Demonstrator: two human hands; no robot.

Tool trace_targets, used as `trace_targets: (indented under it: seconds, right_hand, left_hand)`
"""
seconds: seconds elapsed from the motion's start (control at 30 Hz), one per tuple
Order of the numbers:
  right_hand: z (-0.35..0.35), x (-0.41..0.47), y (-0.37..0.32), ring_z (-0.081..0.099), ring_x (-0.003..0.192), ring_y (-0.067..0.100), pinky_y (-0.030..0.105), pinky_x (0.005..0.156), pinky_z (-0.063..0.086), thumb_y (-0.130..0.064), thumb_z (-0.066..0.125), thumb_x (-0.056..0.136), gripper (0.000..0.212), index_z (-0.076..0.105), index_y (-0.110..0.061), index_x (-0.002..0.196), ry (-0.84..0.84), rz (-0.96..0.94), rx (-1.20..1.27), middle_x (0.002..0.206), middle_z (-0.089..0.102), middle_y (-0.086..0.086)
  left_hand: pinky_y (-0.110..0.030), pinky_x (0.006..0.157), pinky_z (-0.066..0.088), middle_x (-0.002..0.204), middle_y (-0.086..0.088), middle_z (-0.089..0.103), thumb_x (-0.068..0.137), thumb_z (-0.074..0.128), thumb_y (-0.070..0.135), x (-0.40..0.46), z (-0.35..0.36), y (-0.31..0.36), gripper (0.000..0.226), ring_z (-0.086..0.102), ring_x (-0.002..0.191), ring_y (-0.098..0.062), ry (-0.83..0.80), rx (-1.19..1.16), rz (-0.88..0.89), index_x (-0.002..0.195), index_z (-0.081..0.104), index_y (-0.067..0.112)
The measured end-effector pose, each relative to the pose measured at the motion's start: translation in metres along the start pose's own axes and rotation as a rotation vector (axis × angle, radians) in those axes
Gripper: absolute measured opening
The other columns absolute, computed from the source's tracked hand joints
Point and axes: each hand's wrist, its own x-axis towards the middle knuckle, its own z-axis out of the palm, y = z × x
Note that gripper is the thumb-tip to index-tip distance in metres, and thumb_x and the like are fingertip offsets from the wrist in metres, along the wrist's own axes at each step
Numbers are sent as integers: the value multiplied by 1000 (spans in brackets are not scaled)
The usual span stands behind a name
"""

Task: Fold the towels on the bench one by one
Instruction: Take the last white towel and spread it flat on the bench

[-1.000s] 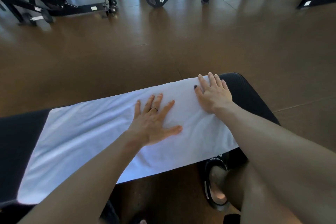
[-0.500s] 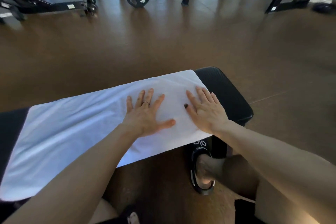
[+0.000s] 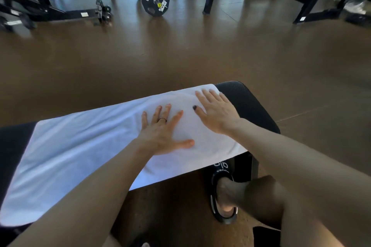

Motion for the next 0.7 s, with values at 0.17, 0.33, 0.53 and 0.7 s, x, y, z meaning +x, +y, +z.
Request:
trace_targets:
  seconds: [0.17, 0.33, 0.53, 0.7]
  right_hand:
    - [15, 50, -17, -2, 155, 19, 41, 125, -1, -47, 11, 106, 57, 9, -32, 161, -124, -35, 23, 169, 2, -2]
    - [14, 73, 25, -1, 155, 22, 45, 125, -1, -49, 9, 104, 58, 12, -32, 160, -113, 291, 21, 169, 6, 1]
    - [19, 85, -9, 6, 155, 17, 40, 125, 0, -46, 14, 106, 54, 18, -36, 159, -101, 6, 47, 166, 18, -3]
    - [19, 95, -14, 7, 154, 25, 43, 125, 0, -46, 13, 104, 57, 23, -30, 157, -79, 178, 22, 164, 23, 5]
  left_hand:
    - [-61, 118, -17, 165, 3, -30, 63, 22, 100, 1, 6, -1, 115, -33, 150, -20, 41, 11, 15, 155, -20, 46]
    - [-62, 117, -17, 166, 4, -29, 56, 18, 100, 2, 9, 1, 118, -33, 150, -20, 67, 33, -10, 156, -16, 46]
    - [-62, 117, -17, 165, 3, -30, 59, 17, 100, 3, 9, -1, 116, -34, 150, -21, 73, 23, 7, 155, -18, 46]
    - [-56, 122, -10, 170, 7, -12, 82, 21, 88, 4, -1, -4, 92, -16, 155, -17, 72, -98, 2, 159, -6, 45]
